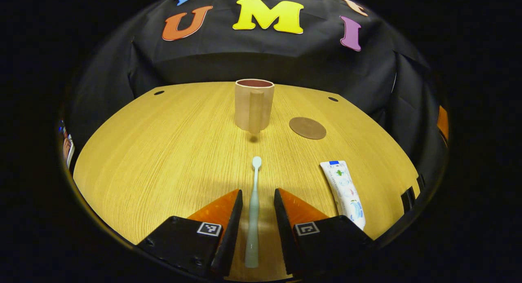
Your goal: Put the toothbrush and toothpaste on the desktop into the cup, then pick up the cup and place it on the coaster on the desktop.
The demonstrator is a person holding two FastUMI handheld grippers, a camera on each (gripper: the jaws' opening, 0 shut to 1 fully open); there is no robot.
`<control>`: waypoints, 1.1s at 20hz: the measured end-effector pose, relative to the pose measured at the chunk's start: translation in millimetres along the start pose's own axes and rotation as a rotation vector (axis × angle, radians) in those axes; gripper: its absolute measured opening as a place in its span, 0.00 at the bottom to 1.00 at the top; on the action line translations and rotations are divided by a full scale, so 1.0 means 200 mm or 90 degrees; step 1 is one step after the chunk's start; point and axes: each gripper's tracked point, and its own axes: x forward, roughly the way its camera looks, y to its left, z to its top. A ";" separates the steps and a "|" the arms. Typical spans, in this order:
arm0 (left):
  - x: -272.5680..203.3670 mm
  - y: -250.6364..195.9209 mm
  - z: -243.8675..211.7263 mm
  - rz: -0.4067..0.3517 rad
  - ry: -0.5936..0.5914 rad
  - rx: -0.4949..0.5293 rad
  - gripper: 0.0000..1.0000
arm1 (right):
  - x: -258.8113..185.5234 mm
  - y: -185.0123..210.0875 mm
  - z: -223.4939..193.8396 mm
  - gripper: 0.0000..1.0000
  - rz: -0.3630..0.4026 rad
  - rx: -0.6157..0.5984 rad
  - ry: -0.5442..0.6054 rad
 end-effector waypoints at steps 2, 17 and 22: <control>0.01 0.01 0.01 0.000 -0.013 0.015 0.52 | 0.00 0.00 -0.01 0.97 0.002 0.001 0.003; -0.13 0.09 0.22 -0.020 -0.147 -0.001 0.08 | 0.12 0.21 -0.35 0.95 0.033 -0.033 0.103; -0.31 0.15 0.42 0.010 -0.255 0.010 0.08 | 0.17 0.32 -0.61 0.95 0.056 -0.049 0.181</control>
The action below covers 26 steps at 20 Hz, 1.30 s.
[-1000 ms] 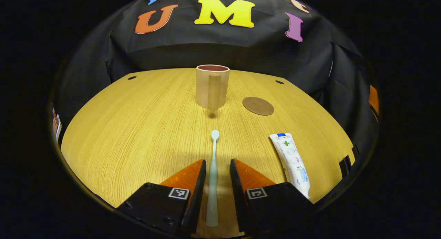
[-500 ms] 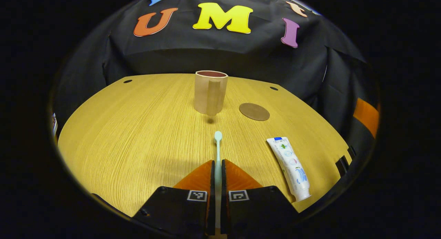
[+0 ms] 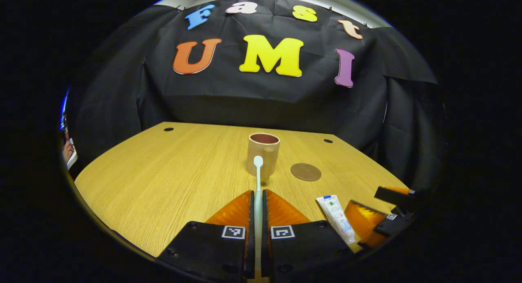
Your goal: Put the toothbrush and toothpaste on the desktop into the cup, then pick up the cup and place it on the coaster on the desktop.
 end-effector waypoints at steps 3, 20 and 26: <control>-0.07 -0.02 0.11 -0.002 -0.045 0.012 0.08 | 0.05 0.03 -0.10 0.97 0.003 0.011 0.047; -0.17 -0.05 0.29 -0.001 -0.113 0.021 0.08 | 0.12 0.06 -0.21 0.31 0.026 0.049 0.126; -0.11 -0.03 0.38 0.000 -0.119 0.007 0.08 | 0.10 0.10 0.03 0.30 0.060 0.040 0.031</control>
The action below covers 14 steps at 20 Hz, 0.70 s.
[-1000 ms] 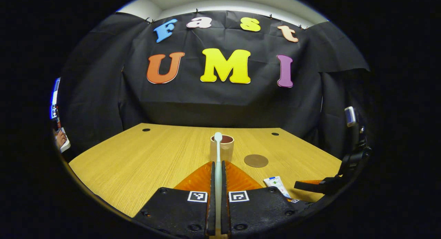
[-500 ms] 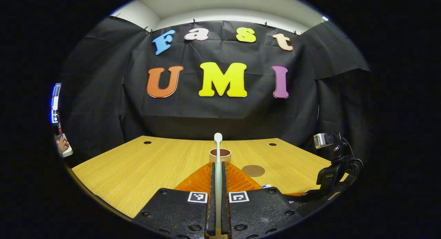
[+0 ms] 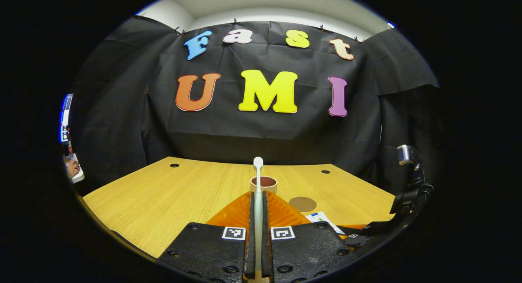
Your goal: Put the toothbrush and toothpaste on the desktop into the cup, then pick up the cup and place it on the coaster on the desktop.
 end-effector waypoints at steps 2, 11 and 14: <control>0.03 -0.01 0.05 -0.001 -0.008 0.000 0.08 | -0.03 0.04 0.12 0.30 0.019 0.005 -0.038; 0.18 -0.07 0.19 -0.008 -0.039 0.010 0.08 | -0.11 0.06 0.71 0.29 0.053 -0.009 -0.214; 0.20 -0.01 0.16 0.011 -0.038 0.011 0.08 | -0.08 0.01 0.82 0.29 0.039 -0.021 -0.267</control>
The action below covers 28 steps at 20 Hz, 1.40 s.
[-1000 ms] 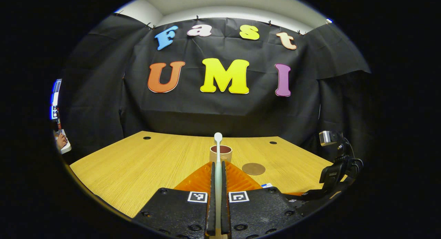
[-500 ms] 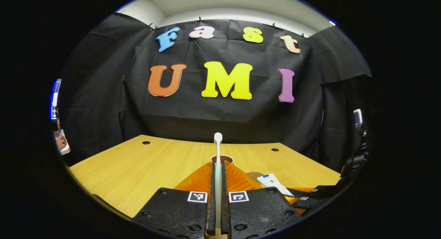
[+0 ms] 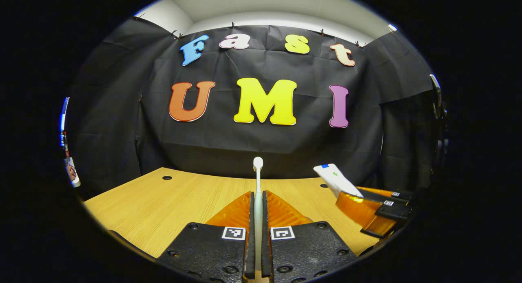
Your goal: Put the toothbrush and toothpaste on the desktop into the cup, then pick up the cup and place it on the coaster on the desktop.
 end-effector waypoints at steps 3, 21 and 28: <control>0.06 0.02 -0.10 0.002 0.017 -0.007 0.08 | 0.03 -0.02 -0.10 0.29 0.010 -0.007 0.005; 0.16 -0.03 -0.20 -0.015 0.051 -0.008 0.08 | 0.04 -0.09 -0.19 0.31 0.022 0.037 0.044; 0.32 -0.03 0.01 -0.003 0.017 0.008 0.08 | 0.05 -0.11 -0.18 0.29 0.035 0.047 0.035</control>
